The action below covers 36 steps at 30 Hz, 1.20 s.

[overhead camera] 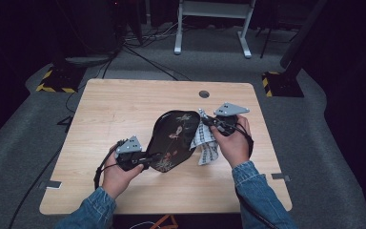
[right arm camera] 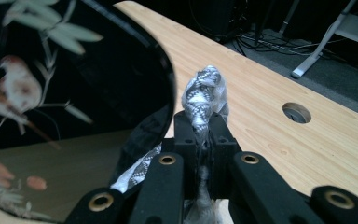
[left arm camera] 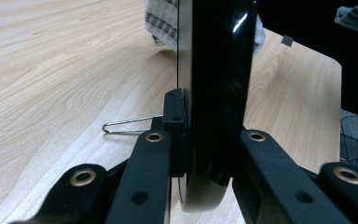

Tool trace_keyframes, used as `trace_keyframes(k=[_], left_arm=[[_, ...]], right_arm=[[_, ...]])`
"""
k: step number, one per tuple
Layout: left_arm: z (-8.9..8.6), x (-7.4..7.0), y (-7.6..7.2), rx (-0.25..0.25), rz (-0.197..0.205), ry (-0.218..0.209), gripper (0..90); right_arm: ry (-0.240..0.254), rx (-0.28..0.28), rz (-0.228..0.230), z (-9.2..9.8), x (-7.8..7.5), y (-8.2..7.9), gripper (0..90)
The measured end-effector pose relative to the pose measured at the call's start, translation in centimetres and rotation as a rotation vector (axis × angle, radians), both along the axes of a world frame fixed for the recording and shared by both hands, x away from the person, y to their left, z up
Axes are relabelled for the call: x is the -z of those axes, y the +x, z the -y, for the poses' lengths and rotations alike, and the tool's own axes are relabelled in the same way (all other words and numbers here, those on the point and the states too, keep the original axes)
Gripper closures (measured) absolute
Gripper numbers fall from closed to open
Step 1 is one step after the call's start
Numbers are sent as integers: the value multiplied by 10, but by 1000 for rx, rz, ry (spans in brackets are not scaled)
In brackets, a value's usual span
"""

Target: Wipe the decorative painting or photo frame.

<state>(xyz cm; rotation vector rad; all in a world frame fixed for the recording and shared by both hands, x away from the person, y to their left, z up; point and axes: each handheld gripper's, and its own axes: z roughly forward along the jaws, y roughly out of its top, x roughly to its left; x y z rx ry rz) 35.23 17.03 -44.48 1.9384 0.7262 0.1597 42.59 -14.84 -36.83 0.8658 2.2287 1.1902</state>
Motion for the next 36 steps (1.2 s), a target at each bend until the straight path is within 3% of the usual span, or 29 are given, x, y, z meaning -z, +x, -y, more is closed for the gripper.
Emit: trace_keyframes(k=[2,8,15,20,36], left_arm=[[0,0,0,0,0,-1,804],[1,0,0,5,6,3,804],[1,0,0,7,6,2,803],[1,0,0,7,4,1,803],[1,0,0,6,5,2,803]], right_arm=[[-29,-14,-6,-1,1,-5,860],[-56,-43,-14,-5,3,-9,861],[-50,-59,-41,-5,8,-3,859],[-72,-76,-48,-6,10,-3,858],[-56,-114,-108,-6,28,-3,854]])
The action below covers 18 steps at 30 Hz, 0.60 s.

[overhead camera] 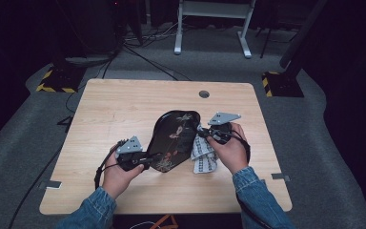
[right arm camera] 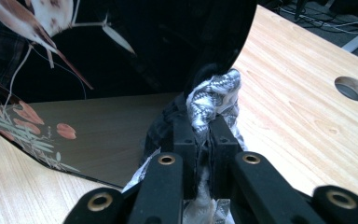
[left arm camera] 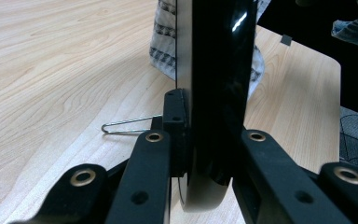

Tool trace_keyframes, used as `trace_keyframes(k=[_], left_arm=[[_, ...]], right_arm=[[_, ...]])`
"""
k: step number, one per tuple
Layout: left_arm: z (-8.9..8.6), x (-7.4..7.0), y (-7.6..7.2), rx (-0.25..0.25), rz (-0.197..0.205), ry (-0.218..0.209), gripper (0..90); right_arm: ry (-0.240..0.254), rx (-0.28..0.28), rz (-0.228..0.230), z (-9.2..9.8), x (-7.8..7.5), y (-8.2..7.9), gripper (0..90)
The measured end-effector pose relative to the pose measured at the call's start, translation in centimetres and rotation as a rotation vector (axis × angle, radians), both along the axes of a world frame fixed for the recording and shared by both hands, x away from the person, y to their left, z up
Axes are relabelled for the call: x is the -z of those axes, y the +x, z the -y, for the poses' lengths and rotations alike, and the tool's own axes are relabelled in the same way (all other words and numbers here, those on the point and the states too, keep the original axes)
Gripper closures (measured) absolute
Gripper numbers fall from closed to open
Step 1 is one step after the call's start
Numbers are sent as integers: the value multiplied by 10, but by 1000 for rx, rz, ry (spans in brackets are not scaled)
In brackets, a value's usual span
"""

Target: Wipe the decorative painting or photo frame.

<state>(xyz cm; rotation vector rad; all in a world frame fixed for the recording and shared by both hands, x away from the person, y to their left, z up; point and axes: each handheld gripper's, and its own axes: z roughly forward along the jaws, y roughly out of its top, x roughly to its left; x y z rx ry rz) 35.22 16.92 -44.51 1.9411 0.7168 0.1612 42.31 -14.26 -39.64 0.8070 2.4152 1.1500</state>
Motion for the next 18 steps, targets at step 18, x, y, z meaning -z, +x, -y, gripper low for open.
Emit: trace_keyframes(k=[18], left_arm=[[0,0,0,-2,-2,-1,802]], right_arm=[[-27,-11,-57,2,24,-2,851]])
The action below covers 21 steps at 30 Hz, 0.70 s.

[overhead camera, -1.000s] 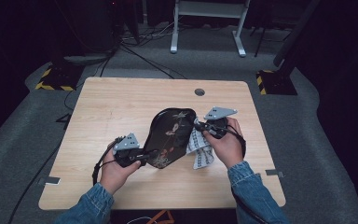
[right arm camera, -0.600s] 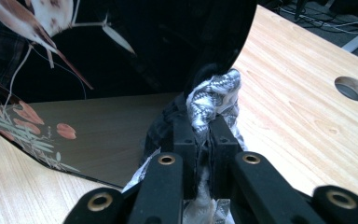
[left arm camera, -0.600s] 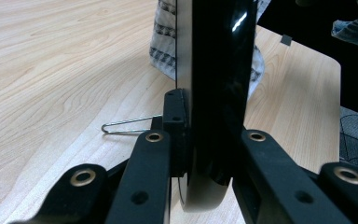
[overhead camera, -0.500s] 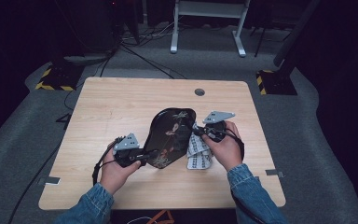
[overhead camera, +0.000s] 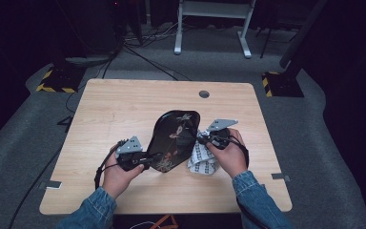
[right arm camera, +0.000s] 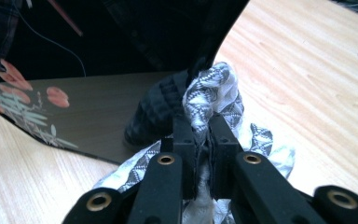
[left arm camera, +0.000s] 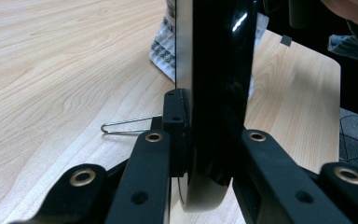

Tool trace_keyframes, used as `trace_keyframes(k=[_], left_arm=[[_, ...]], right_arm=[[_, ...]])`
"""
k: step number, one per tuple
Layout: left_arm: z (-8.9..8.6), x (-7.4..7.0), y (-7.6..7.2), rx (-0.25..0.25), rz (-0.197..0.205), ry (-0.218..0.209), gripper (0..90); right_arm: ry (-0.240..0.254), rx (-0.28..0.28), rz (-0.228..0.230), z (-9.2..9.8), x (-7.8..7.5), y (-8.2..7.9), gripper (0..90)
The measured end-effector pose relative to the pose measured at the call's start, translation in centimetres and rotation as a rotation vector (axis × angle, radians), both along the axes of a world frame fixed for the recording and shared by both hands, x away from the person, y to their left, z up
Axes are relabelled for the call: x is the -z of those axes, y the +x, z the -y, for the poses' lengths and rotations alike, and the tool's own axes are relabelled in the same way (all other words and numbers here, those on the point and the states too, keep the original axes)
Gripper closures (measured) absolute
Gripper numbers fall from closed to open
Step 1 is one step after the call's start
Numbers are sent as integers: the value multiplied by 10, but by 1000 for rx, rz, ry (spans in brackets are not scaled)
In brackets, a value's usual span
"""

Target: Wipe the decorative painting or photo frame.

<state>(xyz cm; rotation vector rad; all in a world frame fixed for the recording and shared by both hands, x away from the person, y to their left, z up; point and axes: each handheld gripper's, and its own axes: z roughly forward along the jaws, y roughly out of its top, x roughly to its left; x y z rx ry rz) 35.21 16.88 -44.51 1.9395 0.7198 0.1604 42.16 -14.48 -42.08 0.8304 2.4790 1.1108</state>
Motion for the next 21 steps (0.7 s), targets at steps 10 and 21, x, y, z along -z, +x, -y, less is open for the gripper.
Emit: trace_keyframes(k=[10,21], left_arm=[[0,0,0,0,1,-2,802],[0,0,0,-2,-1,-4,799]], right_arm=[[-25,-12,-35,-2,16,-1,851],[-46,-9,-74,-2,30,1,850]])
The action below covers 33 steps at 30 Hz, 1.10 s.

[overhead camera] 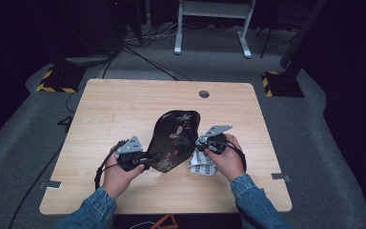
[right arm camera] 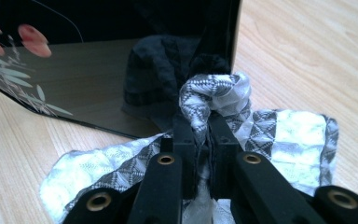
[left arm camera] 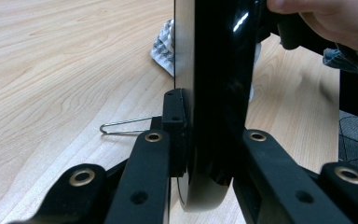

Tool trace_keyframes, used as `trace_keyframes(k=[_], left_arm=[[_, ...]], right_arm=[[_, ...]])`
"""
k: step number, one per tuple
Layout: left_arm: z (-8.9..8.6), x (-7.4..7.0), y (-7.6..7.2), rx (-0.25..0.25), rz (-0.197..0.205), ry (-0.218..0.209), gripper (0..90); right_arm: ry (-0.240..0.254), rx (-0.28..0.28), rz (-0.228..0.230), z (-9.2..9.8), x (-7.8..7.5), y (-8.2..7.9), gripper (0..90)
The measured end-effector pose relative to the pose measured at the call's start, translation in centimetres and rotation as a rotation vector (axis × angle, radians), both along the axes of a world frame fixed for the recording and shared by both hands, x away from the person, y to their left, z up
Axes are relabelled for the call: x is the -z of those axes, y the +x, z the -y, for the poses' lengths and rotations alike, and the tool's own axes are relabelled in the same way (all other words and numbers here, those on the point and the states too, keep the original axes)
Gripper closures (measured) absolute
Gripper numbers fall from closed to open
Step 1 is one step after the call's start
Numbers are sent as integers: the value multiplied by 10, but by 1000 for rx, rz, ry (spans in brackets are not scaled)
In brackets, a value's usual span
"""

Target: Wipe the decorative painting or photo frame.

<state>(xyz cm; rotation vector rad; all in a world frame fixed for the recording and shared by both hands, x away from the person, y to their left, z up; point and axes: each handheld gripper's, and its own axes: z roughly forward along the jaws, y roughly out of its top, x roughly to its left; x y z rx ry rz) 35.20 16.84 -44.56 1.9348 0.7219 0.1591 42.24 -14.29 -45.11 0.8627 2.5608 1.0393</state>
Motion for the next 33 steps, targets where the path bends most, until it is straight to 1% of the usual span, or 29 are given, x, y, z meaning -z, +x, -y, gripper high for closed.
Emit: trace_keyframes(k=[5,8,11,12,14,17,21,22,26,29,30,31,33], left_arm=[[0,0,0,-1,-2,-2,795],[0,0,0,-1,-1,-1,795],[0,0,0,-3,0,0,797],[0,0,0,-3,-1,-1,798],[0,0,0,-6,3,1,800],[0,0,0,-9,3,1,802],[1,0,0,-10,3,2,803],[1,0,0,-10,3,2,803],[1,0,0,-11,4,2,803],[0,0,0,-11,7,3,804],[0,0,0,-13,19,9,804],[0,0,0,-15,22,11,805],[0,0,0,-17,25,11,804]], right_arm=[[-12,2,-32,-2,11,1,849],[-24,6,-42,-4,16,1,844],[-24,4,-52,-5,21,1,841],[-27,-1,-61,-7,25,-1,839],[-39,-6,-61,-10,28,-3,838],[-42,-8,-67,-11,29,-4,836],[-26,-16,-85,-12,32,-7,838],[-12,-25,-91,-13,32,-8,838],[-20,-43,-90,-20,33,-13,831],[-7,-49,-105,-20,32,-15,819],[-7,-49,-105,-20,32,-15,819],[11,-49,-122,-18,31,-17,823],[16,-51,-124,-17,31,-19,825]])
